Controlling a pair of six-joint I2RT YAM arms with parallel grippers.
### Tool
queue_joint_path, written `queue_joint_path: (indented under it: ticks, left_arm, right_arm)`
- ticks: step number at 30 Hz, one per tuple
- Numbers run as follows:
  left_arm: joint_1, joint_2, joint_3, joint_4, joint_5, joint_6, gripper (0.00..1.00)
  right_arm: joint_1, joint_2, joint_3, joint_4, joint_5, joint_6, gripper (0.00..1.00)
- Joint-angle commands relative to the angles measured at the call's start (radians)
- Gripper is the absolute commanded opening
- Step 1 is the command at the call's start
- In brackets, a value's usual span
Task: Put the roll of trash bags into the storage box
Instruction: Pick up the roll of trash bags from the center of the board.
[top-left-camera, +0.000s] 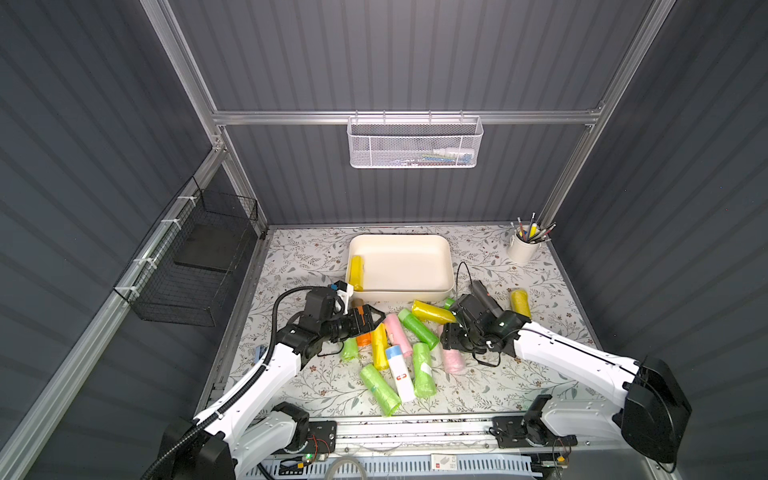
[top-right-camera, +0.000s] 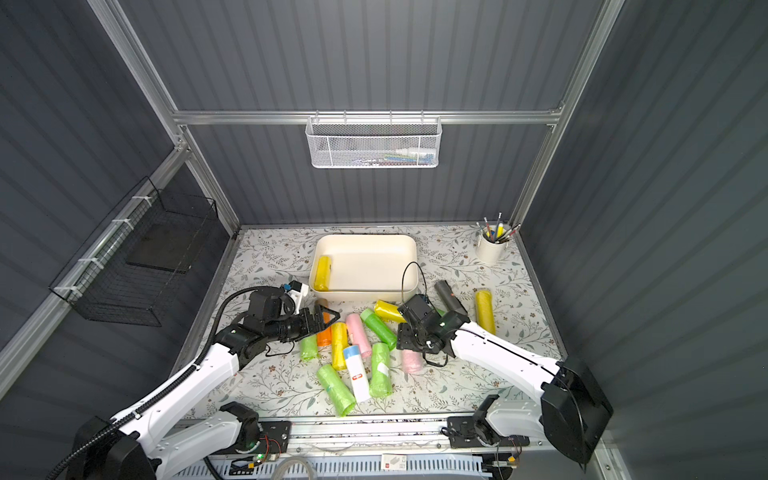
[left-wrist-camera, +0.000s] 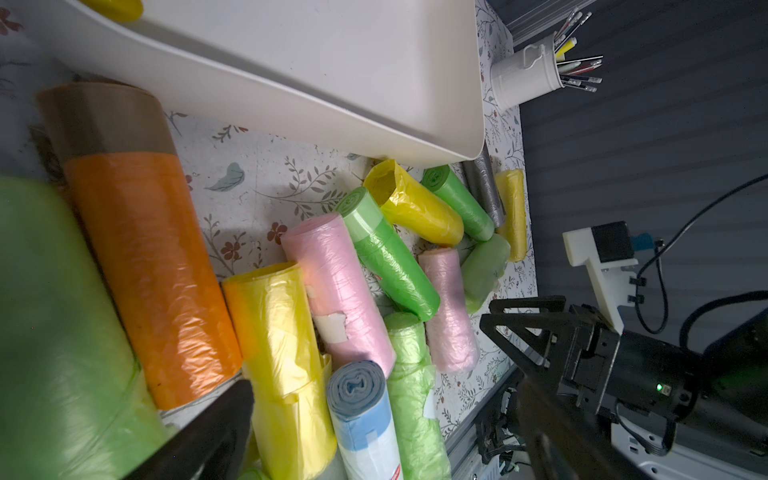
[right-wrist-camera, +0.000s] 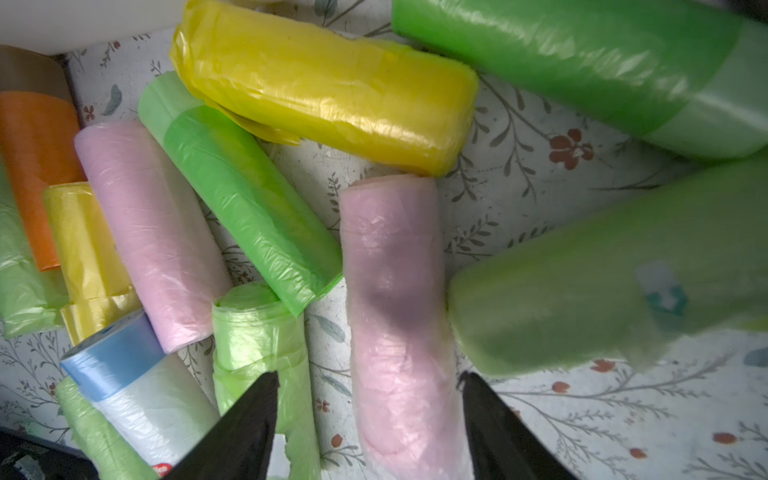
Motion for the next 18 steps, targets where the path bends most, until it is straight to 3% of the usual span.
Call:
queue_joint_path:
  ticks: [1, 18]
  left_arm:
    - [0.002, -0.018, -0.015, -0.016, 0.015, 0.001, 1.00]
    - [0.002, -0.036, -0.013, -0.039, 0.007, 0.009, 1.00]
  right_arm:
    - [0.007, 0.018, -0.005, 0.012, -0.005, 0.004, 0.67]
    - [0.011, 0.135, 0.023, -0.002, 0.022, -0.019, 0.56]
